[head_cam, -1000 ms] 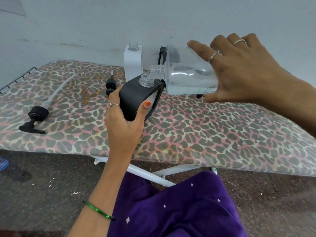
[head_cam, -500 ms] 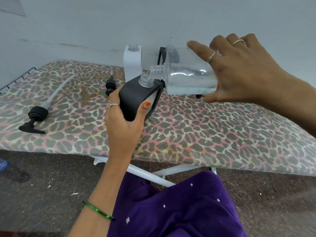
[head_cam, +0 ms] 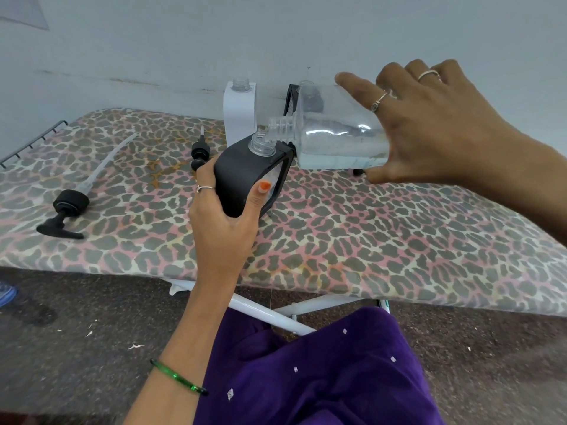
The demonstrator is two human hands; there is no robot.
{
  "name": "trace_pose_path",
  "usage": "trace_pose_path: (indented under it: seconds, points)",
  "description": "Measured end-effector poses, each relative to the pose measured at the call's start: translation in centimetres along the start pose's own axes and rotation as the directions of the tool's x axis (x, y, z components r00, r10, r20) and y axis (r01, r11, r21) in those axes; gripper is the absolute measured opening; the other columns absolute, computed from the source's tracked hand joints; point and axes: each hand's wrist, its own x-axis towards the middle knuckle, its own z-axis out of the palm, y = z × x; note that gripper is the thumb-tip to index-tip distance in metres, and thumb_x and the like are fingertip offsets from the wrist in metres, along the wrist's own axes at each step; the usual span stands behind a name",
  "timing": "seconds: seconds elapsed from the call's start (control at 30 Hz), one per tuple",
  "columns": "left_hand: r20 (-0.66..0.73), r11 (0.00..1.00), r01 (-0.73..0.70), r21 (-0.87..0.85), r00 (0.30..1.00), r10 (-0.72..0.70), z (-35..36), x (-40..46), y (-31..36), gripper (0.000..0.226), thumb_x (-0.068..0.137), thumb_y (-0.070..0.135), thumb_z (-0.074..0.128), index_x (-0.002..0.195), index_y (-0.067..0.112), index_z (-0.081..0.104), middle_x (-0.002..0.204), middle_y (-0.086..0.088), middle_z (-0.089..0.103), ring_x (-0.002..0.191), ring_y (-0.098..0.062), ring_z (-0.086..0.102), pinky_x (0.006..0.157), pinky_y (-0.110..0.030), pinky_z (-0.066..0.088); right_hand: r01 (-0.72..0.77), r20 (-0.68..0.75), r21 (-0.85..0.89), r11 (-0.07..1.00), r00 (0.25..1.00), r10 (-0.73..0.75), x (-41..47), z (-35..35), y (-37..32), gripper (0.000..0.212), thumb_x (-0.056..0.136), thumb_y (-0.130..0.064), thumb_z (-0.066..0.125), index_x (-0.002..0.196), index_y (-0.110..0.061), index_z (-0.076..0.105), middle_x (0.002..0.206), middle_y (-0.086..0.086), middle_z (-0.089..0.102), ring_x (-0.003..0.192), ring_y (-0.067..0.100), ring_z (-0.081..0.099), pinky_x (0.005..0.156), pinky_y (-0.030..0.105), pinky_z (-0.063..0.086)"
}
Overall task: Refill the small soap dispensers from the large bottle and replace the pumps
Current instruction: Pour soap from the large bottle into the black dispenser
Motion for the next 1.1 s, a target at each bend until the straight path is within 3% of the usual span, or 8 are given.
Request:
trace_pose_path:
  seconds: [0.27, 0.6, 0.77, 0.93, 1.1]
  points:
    - [-0.008, 1.0, -0.003, 0.024, 1.0, 0.003, 0.1, 0.0, -0.1, 0.056, 0.087, 0.046, 0.058, 0.121, 0.002, 0.05, 0.102, 0.004, 0.057, 0.091, 0.009, 0.053, 0.08, -0.008, 0.041, 0.002, 0.011, -0.024, 1.0, 1.0, -0.002, 0.0, -0.1, 0.1, 0.112, 0.061, -0.062, 0.068, 0.152, -0.021, 0.016, 0.117, 0.022, 0.049, 0.104, 0.039, 0.05, 0.087, 0.05, 0.037]
    - [-0.006, 1.0, -0.006, 0.012, 1.0, 0.006, 0.0, 0.0, -0.1, 0.06, 0.087, 0.05, 0.057, 0.123, 0.002, 0.05, 0.104, 0.003, 0.059, 0.094, 0.004, 0.055, 0.082, -0.012, 0.043, 0.002, 0.007, -0.029, 1.0, 1.0, -0.002, -0.1, -0.1, -0.1, 0.111, 0.062, -0.061, 0.068, 0.152, -0.021, 0.017, 0.117, 0.023, 0.049, 0.103, 0.039, 0.051, 0.086, 0.05, 0.037]
    - [-0.012, 1.0, -0.004, 0.004, 1.0, 0.004, 0.0, 0.1, -0.2, 0.058, 0.088, 0.049, 0.057, 0.124, 0.005, 0.05, 0.102, 0.014, 0.057, 0.095, 0.008, 0.055, 0.082, -0.01, 0.043, 0.001, 0.005, -0.03, 1.0, 1.0, -0.001, -0.1, -0.2, -0.1, 0.111, 0.062, -0.06, 0.069, 0.151, -0.021, 0.017, 0.117, 0.022, 0.049, 0.104, 0.039, 0.05, 0.087, 0.05, 0.037]
    - [-0.005, 1.0, -0.003, -0.018, 1.0, 0.003, 0.0, 0.0, -0.3, 0.064, 0.087, 0.055, 0.055, 0.125, 0.004, 0.049, 0.106, 0.002, 0.06, 0.097, -0.007, 0.059, 0.083, -0.019, 0.048, -0.002, -0.005, -0.022, 1.0, 1.0, 0.002, -0.1, 0.2, -0.2, 0.11, 0.062, -0.06, 0.07, 0.151, -0.021, 0.018, 0.116, 0.021, 0.05, 0.101, 0.039, 0.051, 0.085, 0.05, 0.037]
    - [-0.01, 1.0, 0.006, -0.017, 1.0, -0.006, 0.0, 0.1, -0.3, 0.057, 0.088, 0.051, 0.056, 0.124, 0.008, 0.049, 0.102, 0.018, 0.057, 0.093, 0.007, 0.056, 0.08, -0.012, 0.045, -0.026, -0.002, 0.033, 0.999, 1.0, 0.026, -0.3, 0.8, -0.6, 0.11, 0.062, -0.06, 0.069, 0.151, -0.022, 0.017, 0.115, 0.019, 0.05, 0.101, 0.037, 0.051, 0.085, 0.048, 0.038]
